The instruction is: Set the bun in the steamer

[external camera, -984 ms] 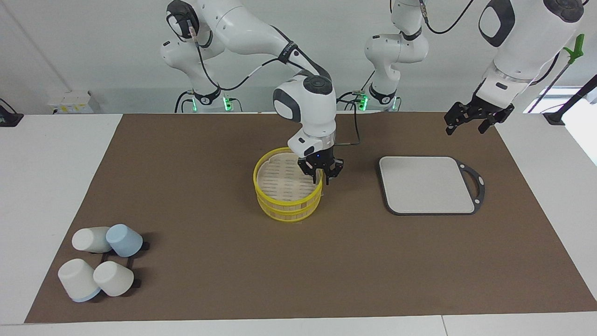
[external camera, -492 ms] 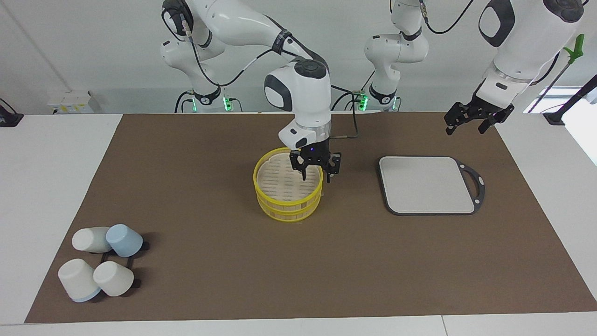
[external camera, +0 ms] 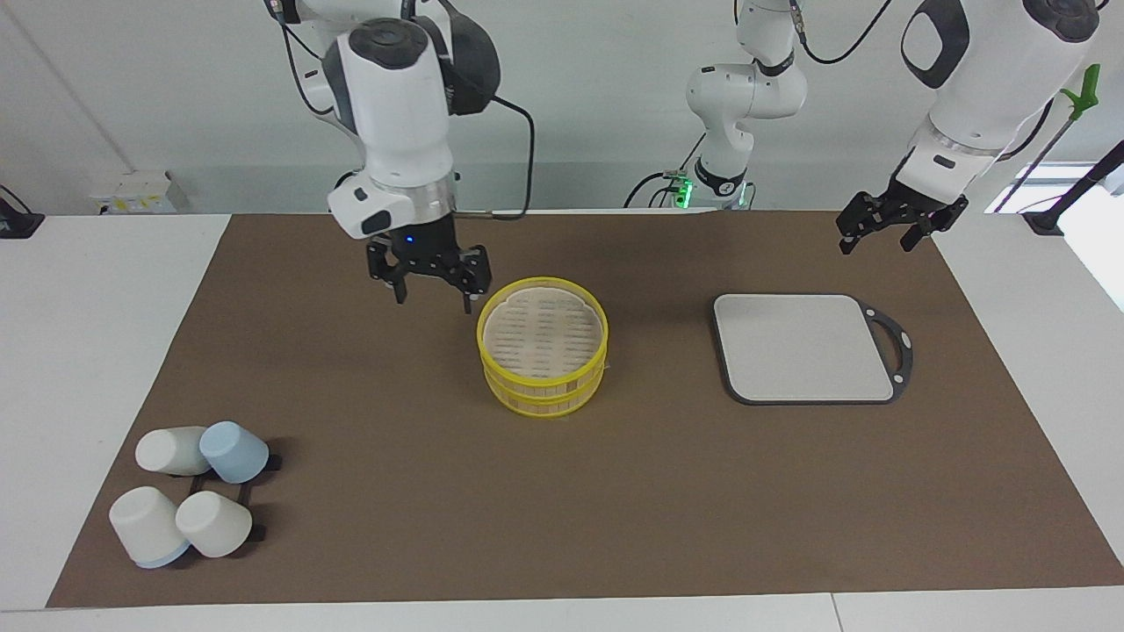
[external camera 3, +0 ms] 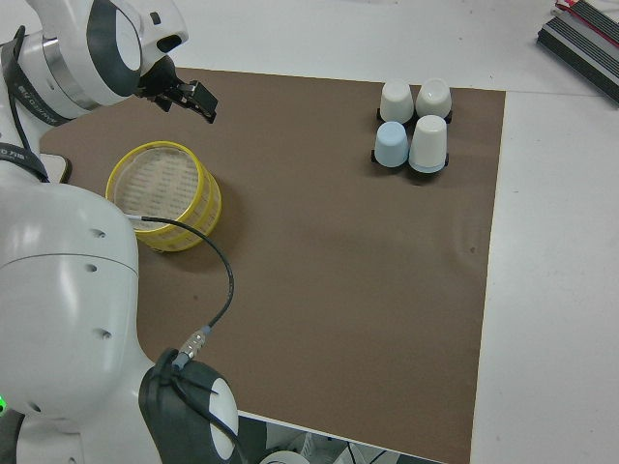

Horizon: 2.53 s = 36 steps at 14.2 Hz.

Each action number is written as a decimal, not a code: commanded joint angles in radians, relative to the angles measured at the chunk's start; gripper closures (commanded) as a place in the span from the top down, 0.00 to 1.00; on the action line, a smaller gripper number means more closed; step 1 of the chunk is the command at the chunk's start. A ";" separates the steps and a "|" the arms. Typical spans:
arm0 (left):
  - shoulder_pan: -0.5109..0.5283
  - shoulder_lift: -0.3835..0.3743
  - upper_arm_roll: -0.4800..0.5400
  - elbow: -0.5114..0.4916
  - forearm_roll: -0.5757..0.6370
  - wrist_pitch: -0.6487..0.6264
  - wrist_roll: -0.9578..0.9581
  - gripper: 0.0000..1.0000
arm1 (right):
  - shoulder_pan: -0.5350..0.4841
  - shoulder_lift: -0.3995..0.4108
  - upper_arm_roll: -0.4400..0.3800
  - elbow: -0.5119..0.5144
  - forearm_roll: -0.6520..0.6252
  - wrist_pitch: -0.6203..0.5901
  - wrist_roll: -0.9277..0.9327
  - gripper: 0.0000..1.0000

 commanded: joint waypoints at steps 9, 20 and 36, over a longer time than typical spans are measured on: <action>-0.010 -0.010 0.006 -0.014 0.018 0.012 0.008 1.00 | -0.077 -0.204 -0.184 -0.146 0.079 -0.131 -0.407 1.00; -0.012 -0.010 0.006 -0.014 0.018 0.017 0.005 1.00 | -0.077 -0.181 -0.218 -0.129 0.063 -0.080 -0.497 1.00; -0.010 -0.010 0.006 -0.014 0.018 0.018 0.006 1.00 | -0.063 -0.179 -0.273 -0.126 0.082 -0.091 -0.496 1.00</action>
